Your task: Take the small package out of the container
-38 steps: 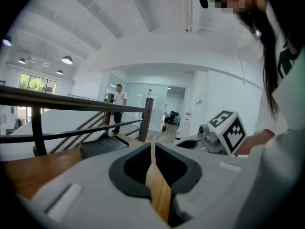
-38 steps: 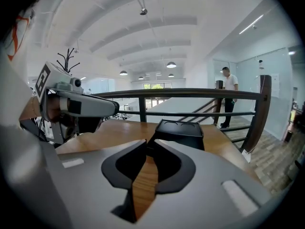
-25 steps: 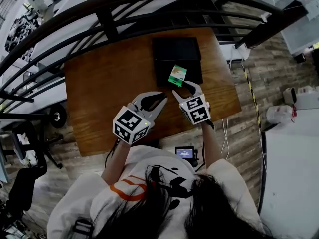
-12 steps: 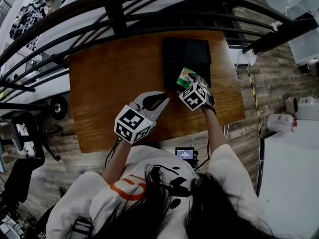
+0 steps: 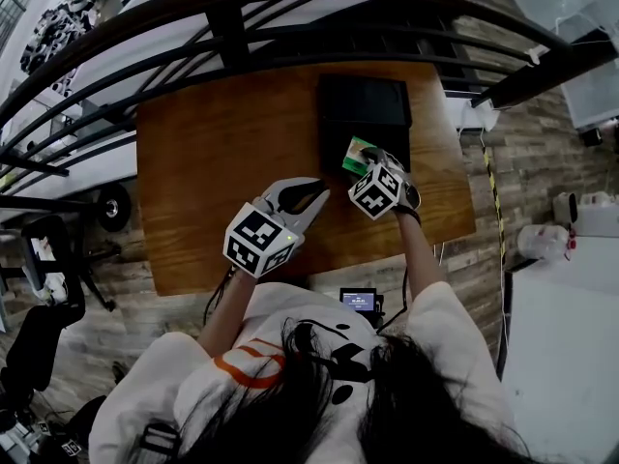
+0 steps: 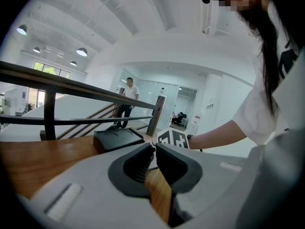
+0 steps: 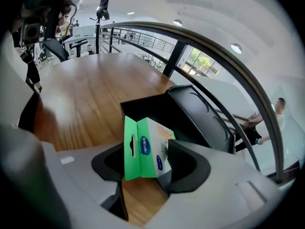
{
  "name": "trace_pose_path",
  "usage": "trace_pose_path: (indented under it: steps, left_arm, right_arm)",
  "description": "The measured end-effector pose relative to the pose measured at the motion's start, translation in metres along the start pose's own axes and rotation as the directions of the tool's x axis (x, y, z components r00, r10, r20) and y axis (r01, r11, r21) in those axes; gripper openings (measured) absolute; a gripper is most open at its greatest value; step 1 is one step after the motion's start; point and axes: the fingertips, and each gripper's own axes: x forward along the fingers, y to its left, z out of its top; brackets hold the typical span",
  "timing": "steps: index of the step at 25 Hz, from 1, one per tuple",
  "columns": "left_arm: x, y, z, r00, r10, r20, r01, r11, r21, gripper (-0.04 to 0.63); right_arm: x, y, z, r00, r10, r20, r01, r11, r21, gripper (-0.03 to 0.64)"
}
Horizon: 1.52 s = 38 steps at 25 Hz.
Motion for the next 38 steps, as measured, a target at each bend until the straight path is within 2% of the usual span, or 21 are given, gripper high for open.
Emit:
trace_pose_path:
  steps: [4,8,15,20,27,38]
  left_arm:
    - [-0.008,-0.004,0.0,1.0,0.001,0.006,-0.001,1.0,0.01,0.02]
    - [-0.009,-0.005,-0.001,1.0,0.007,0.0,-0.007,1.0,0.013,0.02]
    - [-0.016,-0.008,0.0,1.0,0.007,-0.002,-0.007,0.999,0.031,0.02]
    - [-0.02,-0.013,0.001,1.0,0.015,-0.003,-0.015,0.999,0.044,0.02]
    - [-0.027,-0.032,-0.004,1.0,0.002,-0.011,-0.001,0.998,0.064,0.02]
    - [-0.043,-0.089,-0.027,0.999,-0.037,-0.034,0.041,0.994,0.101,0.02]
  right_arm:
    - [-0.017,0.006,0.013,0.997,-0.004,0.078,-0.003,0.995,0.097,0.201]
    - [-0.031,0.001,0.019,0.993,-0.044,0.113,0.03,0.991,0.129,0.164]
    - [-0.067,0.003,0.035,0.974,-0.087,0.209,0.036,0.971,0.235,0.127]
    - [-0.102,0.011,0.04,0.95,-0.122,0.286,0.016,0.938,0.347,0.121]
    - [-0.151,0.034,0.035,0.91,-0.2,0.362,0.015,0.891,0.455,0.121]
    - [-0.21,0.105,0.004,0.889,-0.233,0.394,-0.005,0.855,0.518,0.12]
